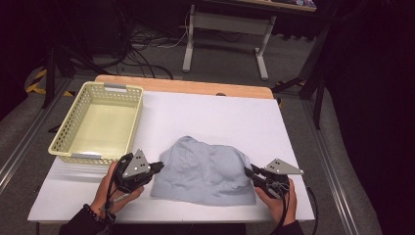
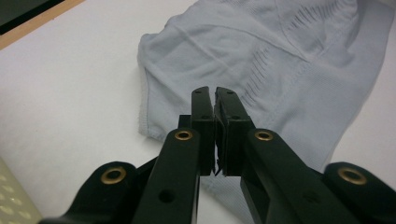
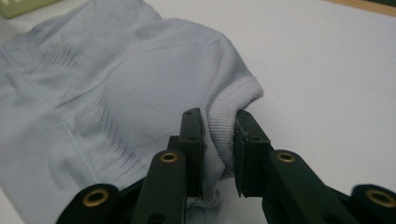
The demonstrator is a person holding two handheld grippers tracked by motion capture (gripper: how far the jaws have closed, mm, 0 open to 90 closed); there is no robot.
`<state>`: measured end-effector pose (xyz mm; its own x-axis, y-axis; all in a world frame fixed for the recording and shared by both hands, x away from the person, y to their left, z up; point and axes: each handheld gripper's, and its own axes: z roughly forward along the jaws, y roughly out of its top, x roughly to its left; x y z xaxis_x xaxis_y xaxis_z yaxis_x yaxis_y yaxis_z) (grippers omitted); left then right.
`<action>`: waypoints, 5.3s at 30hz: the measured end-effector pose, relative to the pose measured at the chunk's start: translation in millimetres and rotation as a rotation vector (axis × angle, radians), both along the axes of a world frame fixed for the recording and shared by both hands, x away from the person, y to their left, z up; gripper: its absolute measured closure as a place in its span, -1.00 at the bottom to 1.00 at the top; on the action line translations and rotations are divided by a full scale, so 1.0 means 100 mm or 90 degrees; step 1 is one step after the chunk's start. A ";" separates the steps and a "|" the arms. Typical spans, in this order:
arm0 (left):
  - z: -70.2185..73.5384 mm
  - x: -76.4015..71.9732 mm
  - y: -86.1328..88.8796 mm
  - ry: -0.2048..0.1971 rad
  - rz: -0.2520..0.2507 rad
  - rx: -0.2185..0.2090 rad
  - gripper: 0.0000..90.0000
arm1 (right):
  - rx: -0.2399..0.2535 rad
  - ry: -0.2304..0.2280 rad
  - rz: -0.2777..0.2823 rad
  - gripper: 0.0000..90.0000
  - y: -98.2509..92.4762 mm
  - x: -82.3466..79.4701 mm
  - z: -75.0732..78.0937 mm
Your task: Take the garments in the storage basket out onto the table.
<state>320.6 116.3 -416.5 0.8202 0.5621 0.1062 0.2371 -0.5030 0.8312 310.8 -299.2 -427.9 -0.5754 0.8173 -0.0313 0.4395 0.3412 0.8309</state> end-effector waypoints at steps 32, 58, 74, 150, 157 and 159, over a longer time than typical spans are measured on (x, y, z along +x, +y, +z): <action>-0.54 0.01 -0.51 0.064 -0.092 0.054 0.60 | -0.052 0.087 0.001 -0.10 0.47 0.97 -0.04; -0.54 0.01 -0.51 0.066 -0.089 0.057 0.59 | -0.083 -0.099 0.069 0.80 0.65 0.39 0.34; -0.54 0.01 -0.51 0.062 -0.082 0.056 0.53 | -0.083 -0.078 0.239 0.81 1.05 -0.18 0.17; -0.15 0.25 -0.64 0.020 -0.035 -0.068 -0.22 | -0.044 -0.069 0.132 0.90 0.64 0.40 0.19; -0.44 0.06 -0.41 0.077 -0.086 0.030 -0.01 | -0.025 -0.143 0.060 0.91 0.43 0.40 0.43; -0.51 0.07 -0.41 0.090 -0.081 0.063 0.00 | -0.023 -0.153 0.045 0.91 0.38 0.43 0.50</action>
